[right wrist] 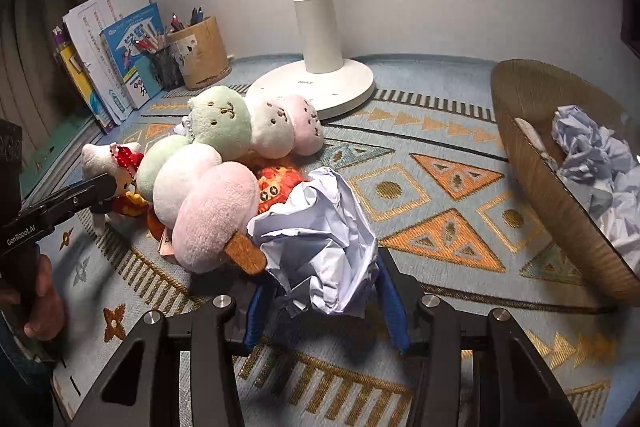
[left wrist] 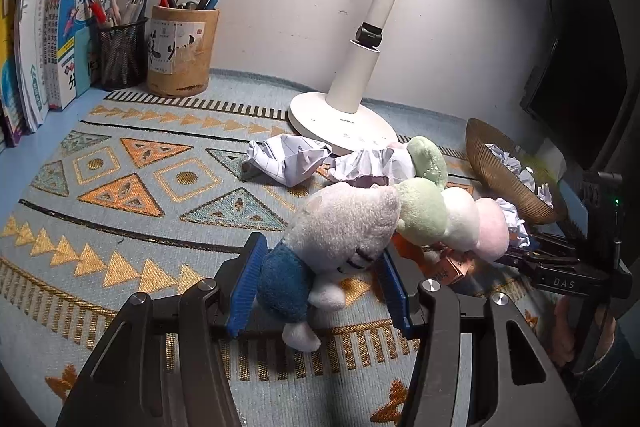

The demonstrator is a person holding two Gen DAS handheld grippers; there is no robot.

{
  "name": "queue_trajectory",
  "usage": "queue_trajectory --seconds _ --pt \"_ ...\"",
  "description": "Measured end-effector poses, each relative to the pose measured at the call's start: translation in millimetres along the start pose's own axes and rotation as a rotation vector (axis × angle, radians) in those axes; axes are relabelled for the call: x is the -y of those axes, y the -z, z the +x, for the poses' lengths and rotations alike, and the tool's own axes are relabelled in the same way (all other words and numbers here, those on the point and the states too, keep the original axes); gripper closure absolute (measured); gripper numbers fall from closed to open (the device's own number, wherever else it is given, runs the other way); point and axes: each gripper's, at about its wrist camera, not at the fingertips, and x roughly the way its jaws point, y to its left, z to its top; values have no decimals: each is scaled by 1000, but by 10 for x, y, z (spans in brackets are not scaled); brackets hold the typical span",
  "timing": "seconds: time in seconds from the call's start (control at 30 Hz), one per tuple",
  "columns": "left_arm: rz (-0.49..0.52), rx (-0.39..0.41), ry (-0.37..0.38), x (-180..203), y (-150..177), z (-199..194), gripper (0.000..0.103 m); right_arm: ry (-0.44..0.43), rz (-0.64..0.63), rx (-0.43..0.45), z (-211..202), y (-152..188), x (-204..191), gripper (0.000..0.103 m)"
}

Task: Organize objects
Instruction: 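Grasp the white plush cat with the left gripper while the right approaches a paper ball, then grasp a paper ball with the right gripper, carry both items into the bowl, release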

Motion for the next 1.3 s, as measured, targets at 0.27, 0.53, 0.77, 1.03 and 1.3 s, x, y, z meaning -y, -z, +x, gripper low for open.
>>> queue_trajectory --seconds 0.27,0.53,0.77,1.03,1.3 --pt "-21 -8 17 -55 -4 11 51 41 80 -23 -402 383 50 55" --pt "-28 5 -13 -62 -10 -11 51 52 103 -27 -282 477 26 35" --pt "-38 -2 0 -81 -24 -8 51 51 96 5 -342 495 9 34" --pt "-36 -5 1 -71 -27 4 51 90 31 48 -390 505 -103 34" --pt "-30 -4 -28 -39 -6 5 51 60 25 118 -530 514 -100 57"
